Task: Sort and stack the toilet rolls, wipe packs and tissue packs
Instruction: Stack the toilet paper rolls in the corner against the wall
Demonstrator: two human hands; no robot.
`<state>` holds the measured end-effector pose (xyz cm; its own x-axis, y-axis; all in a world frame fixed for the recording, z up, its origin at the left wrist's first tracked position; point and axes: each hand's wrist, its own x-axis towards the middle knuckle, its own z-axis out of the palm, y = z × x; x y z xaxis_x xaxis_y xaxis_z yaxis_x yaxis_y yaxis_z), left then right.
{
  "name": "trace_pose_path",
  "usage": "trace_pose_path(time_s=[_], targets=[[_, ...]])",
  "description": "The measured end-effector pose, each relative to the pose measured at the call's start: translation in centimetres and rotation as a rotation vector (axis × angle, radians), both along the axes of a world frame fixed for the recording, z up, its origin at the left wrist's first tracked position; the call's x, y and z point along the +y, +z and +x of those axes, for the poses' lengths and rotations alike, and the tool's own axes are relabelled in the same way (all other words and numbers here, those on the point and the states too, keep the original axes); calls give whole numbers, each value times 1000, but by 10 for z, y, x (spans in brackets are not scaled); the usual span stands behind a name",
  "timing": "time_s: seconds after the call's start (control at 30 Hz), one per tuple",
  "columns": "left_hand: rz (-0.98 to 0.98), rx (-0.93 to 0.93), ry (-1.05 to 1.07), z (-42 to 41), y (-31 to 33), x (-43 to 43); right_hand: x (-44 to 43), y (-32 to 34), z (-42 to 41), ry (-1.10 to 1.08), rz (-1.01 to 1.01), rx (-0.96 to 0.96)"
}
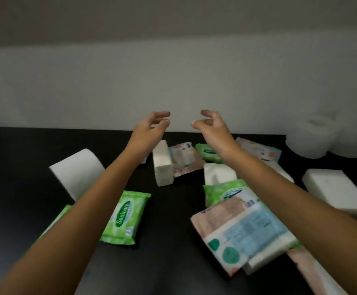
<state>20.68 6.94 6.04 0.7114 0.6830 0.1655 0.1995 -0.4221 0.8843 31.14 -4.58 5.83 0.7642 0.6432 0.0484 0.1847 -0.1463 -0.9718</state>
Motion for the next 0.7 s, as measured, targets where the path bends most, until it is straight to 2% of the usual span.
trace_pose_path(time_s=[0.2, 0.43, 0.7], targets=[[39, 43, 122, -78, -10, 61, 70, -15, -72, 86, -65, 3], [-2, -3, 322, -144, -37, 112, 126, -36, -115, 166, -142, 55], [-245, -14, 631, -173, -79, 147, 195, -64, -139, 272, -301, 29]])
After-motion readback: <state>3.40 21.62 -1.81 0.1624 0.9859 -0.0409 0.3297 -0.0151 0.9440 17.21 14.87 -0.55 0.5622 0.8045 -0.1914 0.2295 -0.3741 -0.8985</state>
